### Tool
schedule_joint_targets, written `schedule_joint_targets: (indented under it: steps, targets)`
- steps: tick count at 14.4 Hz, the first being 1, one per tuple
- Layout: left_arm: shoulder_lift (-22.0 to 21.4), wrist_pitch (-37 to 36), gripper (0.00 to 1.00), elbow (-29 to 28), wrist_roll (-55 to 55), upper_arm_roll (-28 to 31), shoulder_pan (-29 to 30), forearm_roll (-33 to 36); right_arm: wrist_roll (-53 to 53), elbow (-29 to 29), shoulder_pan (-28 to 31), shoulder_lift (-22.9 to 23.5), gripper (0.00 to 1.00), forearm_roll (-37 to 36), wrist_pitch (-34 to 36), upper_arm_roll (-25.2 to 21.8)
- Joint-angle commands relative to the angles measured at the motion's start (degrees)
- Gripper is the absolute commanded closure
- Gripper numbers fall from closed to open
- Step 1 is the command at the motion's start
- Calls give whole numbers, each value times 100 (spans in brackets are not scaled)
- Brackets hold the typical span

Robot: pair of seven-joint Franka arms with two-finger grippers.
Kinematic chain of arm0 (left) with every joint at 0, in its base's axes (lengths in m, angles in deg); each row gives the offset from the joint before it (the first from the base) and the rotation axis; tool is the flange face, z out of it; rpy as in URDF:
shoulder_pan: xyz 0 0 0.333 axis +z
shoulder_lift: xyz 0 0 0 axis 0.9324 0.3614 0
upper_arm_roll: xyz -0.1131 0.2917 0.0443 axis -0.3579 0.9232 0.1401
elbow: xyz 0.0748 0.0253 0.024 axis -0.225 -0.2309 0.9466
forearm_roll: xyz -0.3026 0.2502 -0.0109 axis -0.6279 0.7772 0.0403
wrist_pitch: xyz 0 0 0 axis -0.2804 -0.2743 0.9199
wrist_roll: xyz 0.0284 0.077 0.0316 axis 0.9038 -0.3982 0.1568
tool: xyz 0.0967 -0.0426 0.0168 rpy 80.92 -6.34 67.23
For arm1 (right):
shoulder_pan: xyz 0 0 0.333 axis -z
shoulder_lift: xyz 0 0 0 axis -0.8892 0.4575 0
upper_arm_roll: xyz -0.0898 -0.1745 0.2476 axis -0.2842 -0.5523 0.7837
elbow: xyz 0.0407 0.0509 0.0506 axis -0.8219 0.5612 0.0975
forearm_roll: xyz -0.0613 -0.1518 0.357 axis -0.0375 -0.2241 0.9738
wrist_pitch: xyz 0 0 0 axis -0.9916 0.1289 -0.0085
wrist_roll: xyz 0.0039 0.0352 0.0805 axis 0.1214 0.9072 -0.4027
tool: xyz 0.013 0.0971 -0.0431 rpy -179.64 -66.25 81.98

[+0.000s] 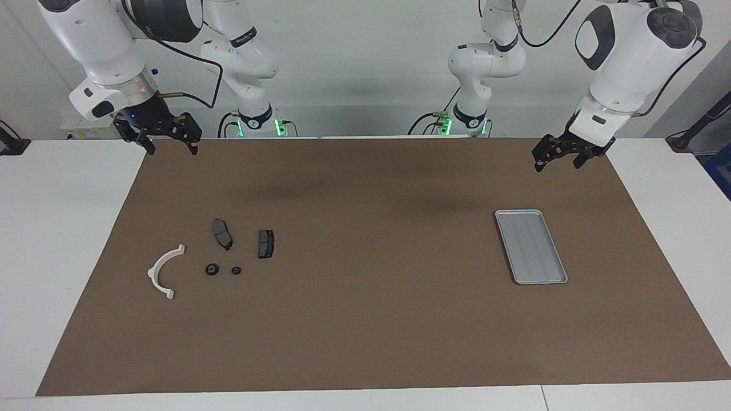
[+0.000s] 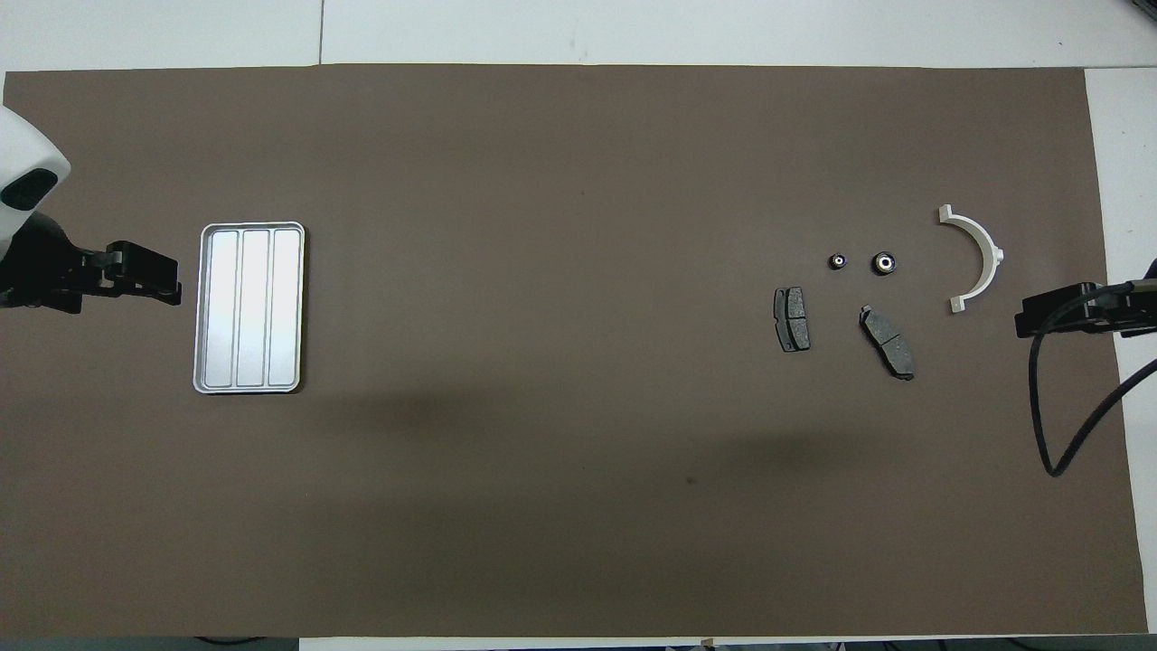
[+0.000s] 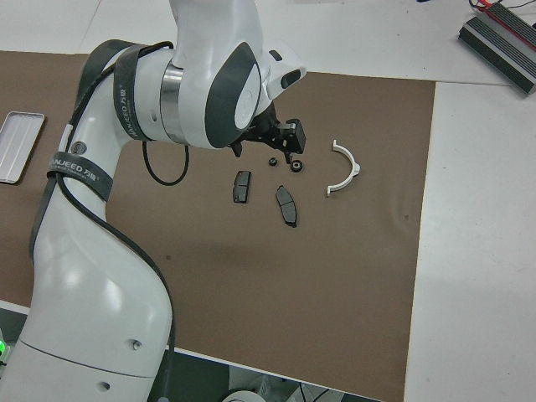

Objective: Pick bearing gear from pile to tray

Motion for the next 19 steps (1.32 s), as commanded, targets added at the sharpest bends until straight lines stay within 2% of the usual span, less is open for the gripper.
schedule_joint_targets:
  steps: [1,6,8,16,19]
  targets:
    - [-37,-45,0,16,7,4,9,3,-178,161,88,-146,0,16,-143,19]
    - [-37,-45,0,16,7,4,9,3,-616,337,227,-146,0,16,-204,1]
    - [-37,-45,0,16,7,4,9,3,-687,468,299,-6,0,-2,-799,-7]
    - [-37,-45,0,16,7,4,9,3,-670,565,264,1549,4,-335,-2549,-7]
    - [-37,-45,0,16,7,4,8,3,-670,557,246,1963,4,-354,-3016,1]
